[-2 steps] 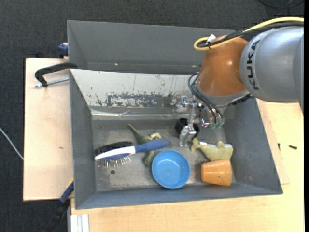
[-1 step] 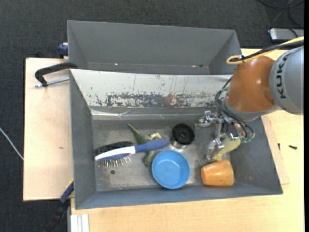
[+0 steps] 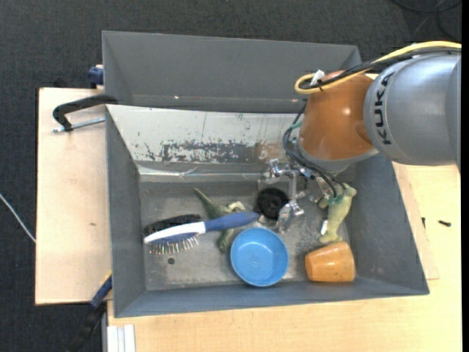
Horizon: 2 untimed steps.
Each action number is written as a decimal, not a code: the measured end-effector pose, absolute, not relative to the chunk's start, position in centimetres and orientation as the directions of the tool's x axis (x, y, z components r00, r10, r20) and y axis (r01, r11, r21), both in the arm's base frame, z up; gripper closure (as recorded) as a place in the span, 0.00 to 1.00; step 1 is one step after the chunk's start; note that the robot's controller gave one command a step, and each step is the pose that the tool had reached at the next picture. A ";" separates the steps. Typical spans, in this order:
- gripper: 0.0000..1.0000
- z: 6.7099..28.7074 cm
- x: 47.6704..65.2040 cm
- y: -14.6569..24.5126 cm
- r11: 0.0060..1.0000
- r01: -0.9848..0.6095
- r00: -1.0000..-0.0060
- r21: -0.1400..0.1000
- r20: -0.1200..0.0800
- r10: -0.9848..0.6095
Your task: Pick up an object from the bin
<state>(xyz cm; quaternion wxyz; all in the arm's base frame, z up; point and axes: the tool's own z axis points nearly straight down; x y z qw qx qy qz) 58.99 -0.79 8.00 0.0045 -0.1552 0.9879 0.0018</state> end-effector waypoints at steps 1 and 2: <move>1.00 8.0 58.9 -1.2 0.954 -0.301 -0.954 0.000 -0.007 -0.301; 1.00 21.0 59.3 0.9 0.950 -0.313 -0.950 -0.003 -0.016 -0.313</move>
Offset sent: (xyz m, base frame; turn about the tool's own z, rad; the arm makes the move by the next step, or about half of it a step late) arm 0.0000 0.0000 0.0000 0.0000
